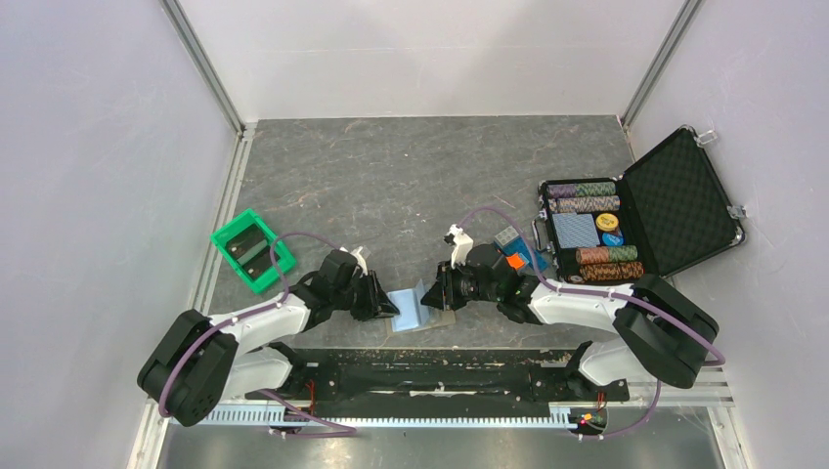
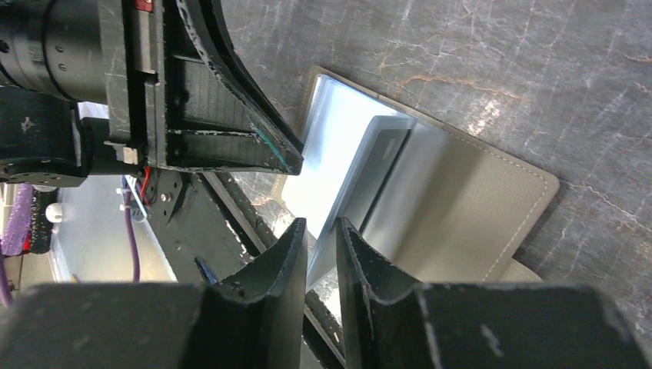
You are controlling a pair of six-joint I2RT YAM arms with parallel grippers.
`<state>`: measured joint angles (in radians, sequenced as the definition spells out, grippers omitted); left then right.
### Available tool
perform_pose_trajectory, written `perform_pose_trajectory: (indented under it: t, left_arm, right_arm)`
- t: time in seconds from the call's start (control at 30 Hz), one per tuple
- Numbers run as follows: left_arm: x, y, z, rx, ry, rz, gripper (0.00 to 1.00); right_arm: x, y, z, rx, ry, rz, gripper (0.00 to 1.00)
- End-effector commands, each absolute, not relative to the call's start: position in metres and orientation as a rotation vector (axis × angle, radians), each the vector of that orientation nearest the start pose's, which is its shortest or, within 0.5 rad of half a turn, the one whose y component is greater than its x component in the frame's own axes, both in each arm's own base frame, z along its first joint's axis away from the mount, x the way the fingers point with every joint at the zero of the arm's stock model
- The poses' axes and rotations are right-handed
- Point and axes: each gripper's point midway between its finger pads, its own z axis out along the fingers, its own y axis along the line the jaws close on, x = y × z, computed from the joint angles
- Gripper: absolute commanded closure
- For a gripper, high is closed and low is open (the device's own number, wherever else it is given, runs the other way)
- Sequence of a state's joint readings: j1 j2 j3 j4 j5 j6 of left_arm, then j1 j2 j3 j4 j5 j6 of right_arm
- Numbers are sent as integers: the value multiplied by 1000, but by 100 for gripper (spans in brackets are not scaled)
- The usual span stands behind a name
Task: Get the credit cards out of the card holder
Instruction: Remove the credit card from the card holder.
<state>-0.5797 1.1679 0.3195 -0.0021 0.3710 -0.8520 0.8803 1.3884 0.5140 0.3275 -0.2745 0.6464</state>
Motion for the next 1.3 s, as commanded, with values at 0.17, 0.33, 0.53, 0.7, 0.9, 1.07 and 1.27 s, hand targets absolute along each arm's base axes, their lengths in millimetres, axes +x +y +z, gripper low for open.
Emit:
perform_pose_trajectory:
  t: [0.17,0.33,0.53,0.7,0.9,1.07,1.27]
  left_arm:
    - [157,-209,18,-142,2652,-979,69]
    - [156,-209,19,-144,2649,-981,69]
    - [156,-208,19,-145,2646,-982,69]
    - [156,-208,19,-146,2648,-980,69]
    - [156,-208,21,-143,2642,-984,69]
    - [156,-208,23,-141,2638,-987,69]
    - [156,-208,25,-142,2632,-986,69]
  right_arm:
    - [172,337,93,-446,2199,1261,87]
    - [171,335,85,-440,2223,1245,92]
    - [170,335,76,-438,2263,1214,85]
    - [171,333,70,-447,2289,1167,79]
    - [172,333,67,-461,2302,1126,72]
    - [171,335,63,-477,2318,1105,62]
    - [171,336,61,-496,2331,1055,54]
